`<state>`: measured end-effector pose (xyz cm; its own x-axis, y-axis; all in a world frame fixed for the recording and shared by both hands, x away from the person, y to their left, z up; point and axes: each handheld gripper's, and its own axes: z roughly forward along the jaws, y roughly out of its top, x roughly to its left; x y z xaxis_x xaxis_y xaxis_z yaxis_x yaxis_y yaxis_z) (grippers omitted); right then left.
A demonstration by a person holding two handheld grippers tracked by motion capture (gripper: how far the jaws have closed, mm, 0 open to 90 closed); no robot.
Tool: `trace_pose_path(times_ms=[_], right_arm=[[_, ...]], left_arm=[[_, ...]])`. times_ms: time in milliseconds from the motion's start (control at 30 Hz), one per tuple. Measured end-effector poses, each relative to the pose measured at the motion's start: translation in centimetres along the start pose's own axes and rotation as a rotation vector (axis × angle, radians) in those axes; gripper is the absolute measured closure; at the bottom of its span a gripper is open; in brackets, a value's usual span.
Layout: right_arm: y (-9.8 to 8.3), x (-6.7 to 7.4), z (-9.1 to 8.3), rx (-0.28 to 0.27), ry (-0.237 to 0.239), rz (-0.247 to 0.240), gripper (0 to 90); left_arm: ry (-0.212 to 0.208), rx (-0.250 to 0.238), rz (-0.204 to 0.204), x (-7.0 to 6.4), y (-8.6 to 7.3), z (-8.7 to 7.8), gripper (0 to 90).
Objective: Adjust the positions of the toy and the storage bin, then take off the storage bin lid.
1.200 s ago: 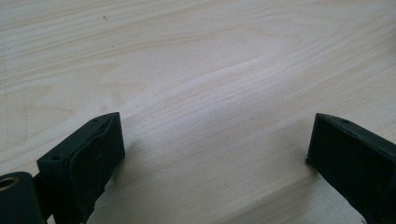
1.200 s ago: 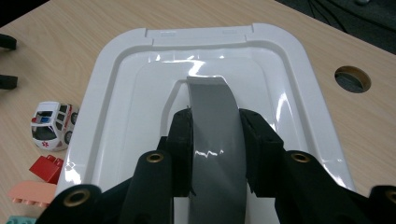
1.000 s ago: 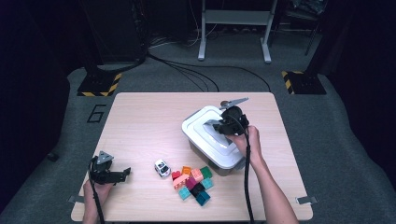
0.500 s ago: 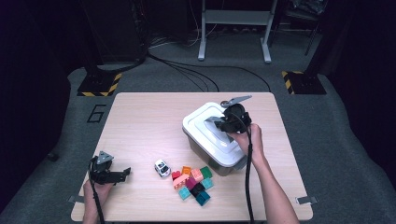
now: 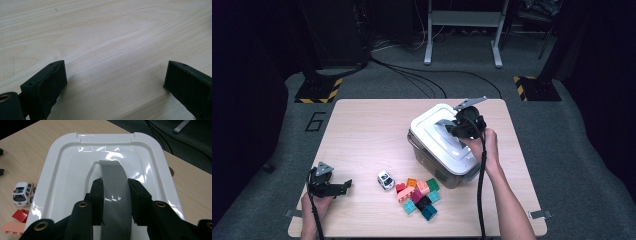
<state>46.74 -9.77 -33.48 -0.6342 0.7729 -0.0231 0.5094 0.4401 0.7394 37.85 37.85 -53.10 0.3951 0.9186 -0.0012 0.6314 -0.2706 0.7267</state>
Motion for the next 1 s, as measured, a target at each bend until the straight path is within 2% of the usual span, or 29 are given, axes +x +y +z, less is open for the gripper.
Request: trace_pose_path(times_ms=[200, 433, 600, 667, 800, 1000], right_arm=[[0.0, -0.6, -0.4, 0.003, -0.014, -0.004, 67.1], [0.2, -1.5, -1.4, -0.003, -0.042, 0.021, 67.0], [0.1, -2.5, -2.4, -0.013, -0.069, 0.046, 67.0], [-0.1, -3.0, -2.7, -0.019, -0.086, 0.040, 67.0], [-0.4, -3.8, -3.2, -0.013, -0.102, 0.069, 67.0], [-0.6, -5.0, -3.6, -0.008, -0.143, 0.077, 67.0]], left_arm=[[0.000, 0.000, 0.000, 0.0, 0.0, 0.0, 4.1], [0.000, 0.000, 0.000, 0.0, 0.0, 0.0, 4.1], [-0.001, 0.000, 0.000, 0.0, 0.0, 0.0, 4.1], [0.000, 0.001, 0.000, 0.0, 0.0, 0.0, 4.1], [0.000, 0.000, 0.000, 0.0, 0.0, 0.0, 4.1], [0.000, 0.000, -0.001, 0.0, 0.0, 0.0, 4.1]])
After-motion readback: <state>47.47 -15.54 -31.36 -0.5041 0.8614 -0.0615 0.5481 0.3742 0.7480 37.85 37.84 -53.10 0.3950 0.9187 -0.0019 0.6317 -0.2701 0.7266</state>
